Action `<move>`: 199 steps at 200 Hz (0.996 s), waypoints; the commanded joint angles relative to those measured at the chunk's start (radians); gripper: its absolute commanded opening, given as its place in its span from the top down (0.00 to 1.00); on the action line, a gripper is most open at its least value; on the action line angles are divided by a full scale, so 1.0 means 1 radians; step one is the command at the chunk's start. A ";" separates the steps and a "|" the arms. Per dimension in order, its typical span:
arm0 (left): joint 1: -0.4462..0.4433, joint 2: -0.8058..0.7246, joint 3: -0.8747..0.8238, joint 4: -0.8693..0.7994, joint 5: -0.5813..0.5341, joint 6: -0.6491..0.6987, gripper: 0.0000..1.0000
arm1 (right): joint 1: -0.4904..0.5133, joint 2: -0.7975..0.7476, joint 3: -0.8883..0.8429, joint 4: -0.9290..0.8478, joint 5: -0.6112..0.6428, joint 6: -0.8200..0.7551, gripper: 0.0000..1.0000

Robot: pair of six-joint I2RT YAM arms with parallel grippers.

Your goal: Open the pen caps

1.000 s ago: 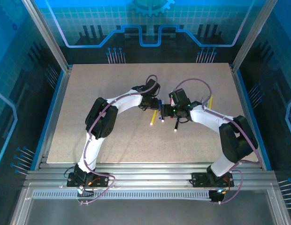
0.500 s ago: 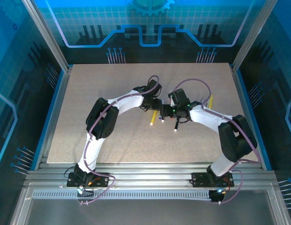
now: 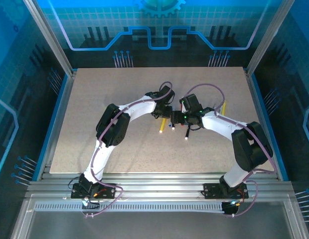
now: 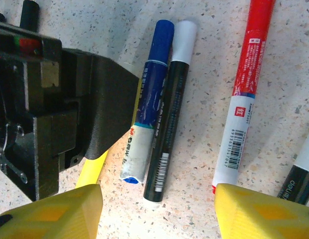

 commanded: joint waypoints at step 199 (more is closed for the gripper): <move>0.075 -0.045 0.030 -0.022 0.085 -0.067 1.00 | -0.015 0.068 -0.047 0.183 -0.282 0.092 0.45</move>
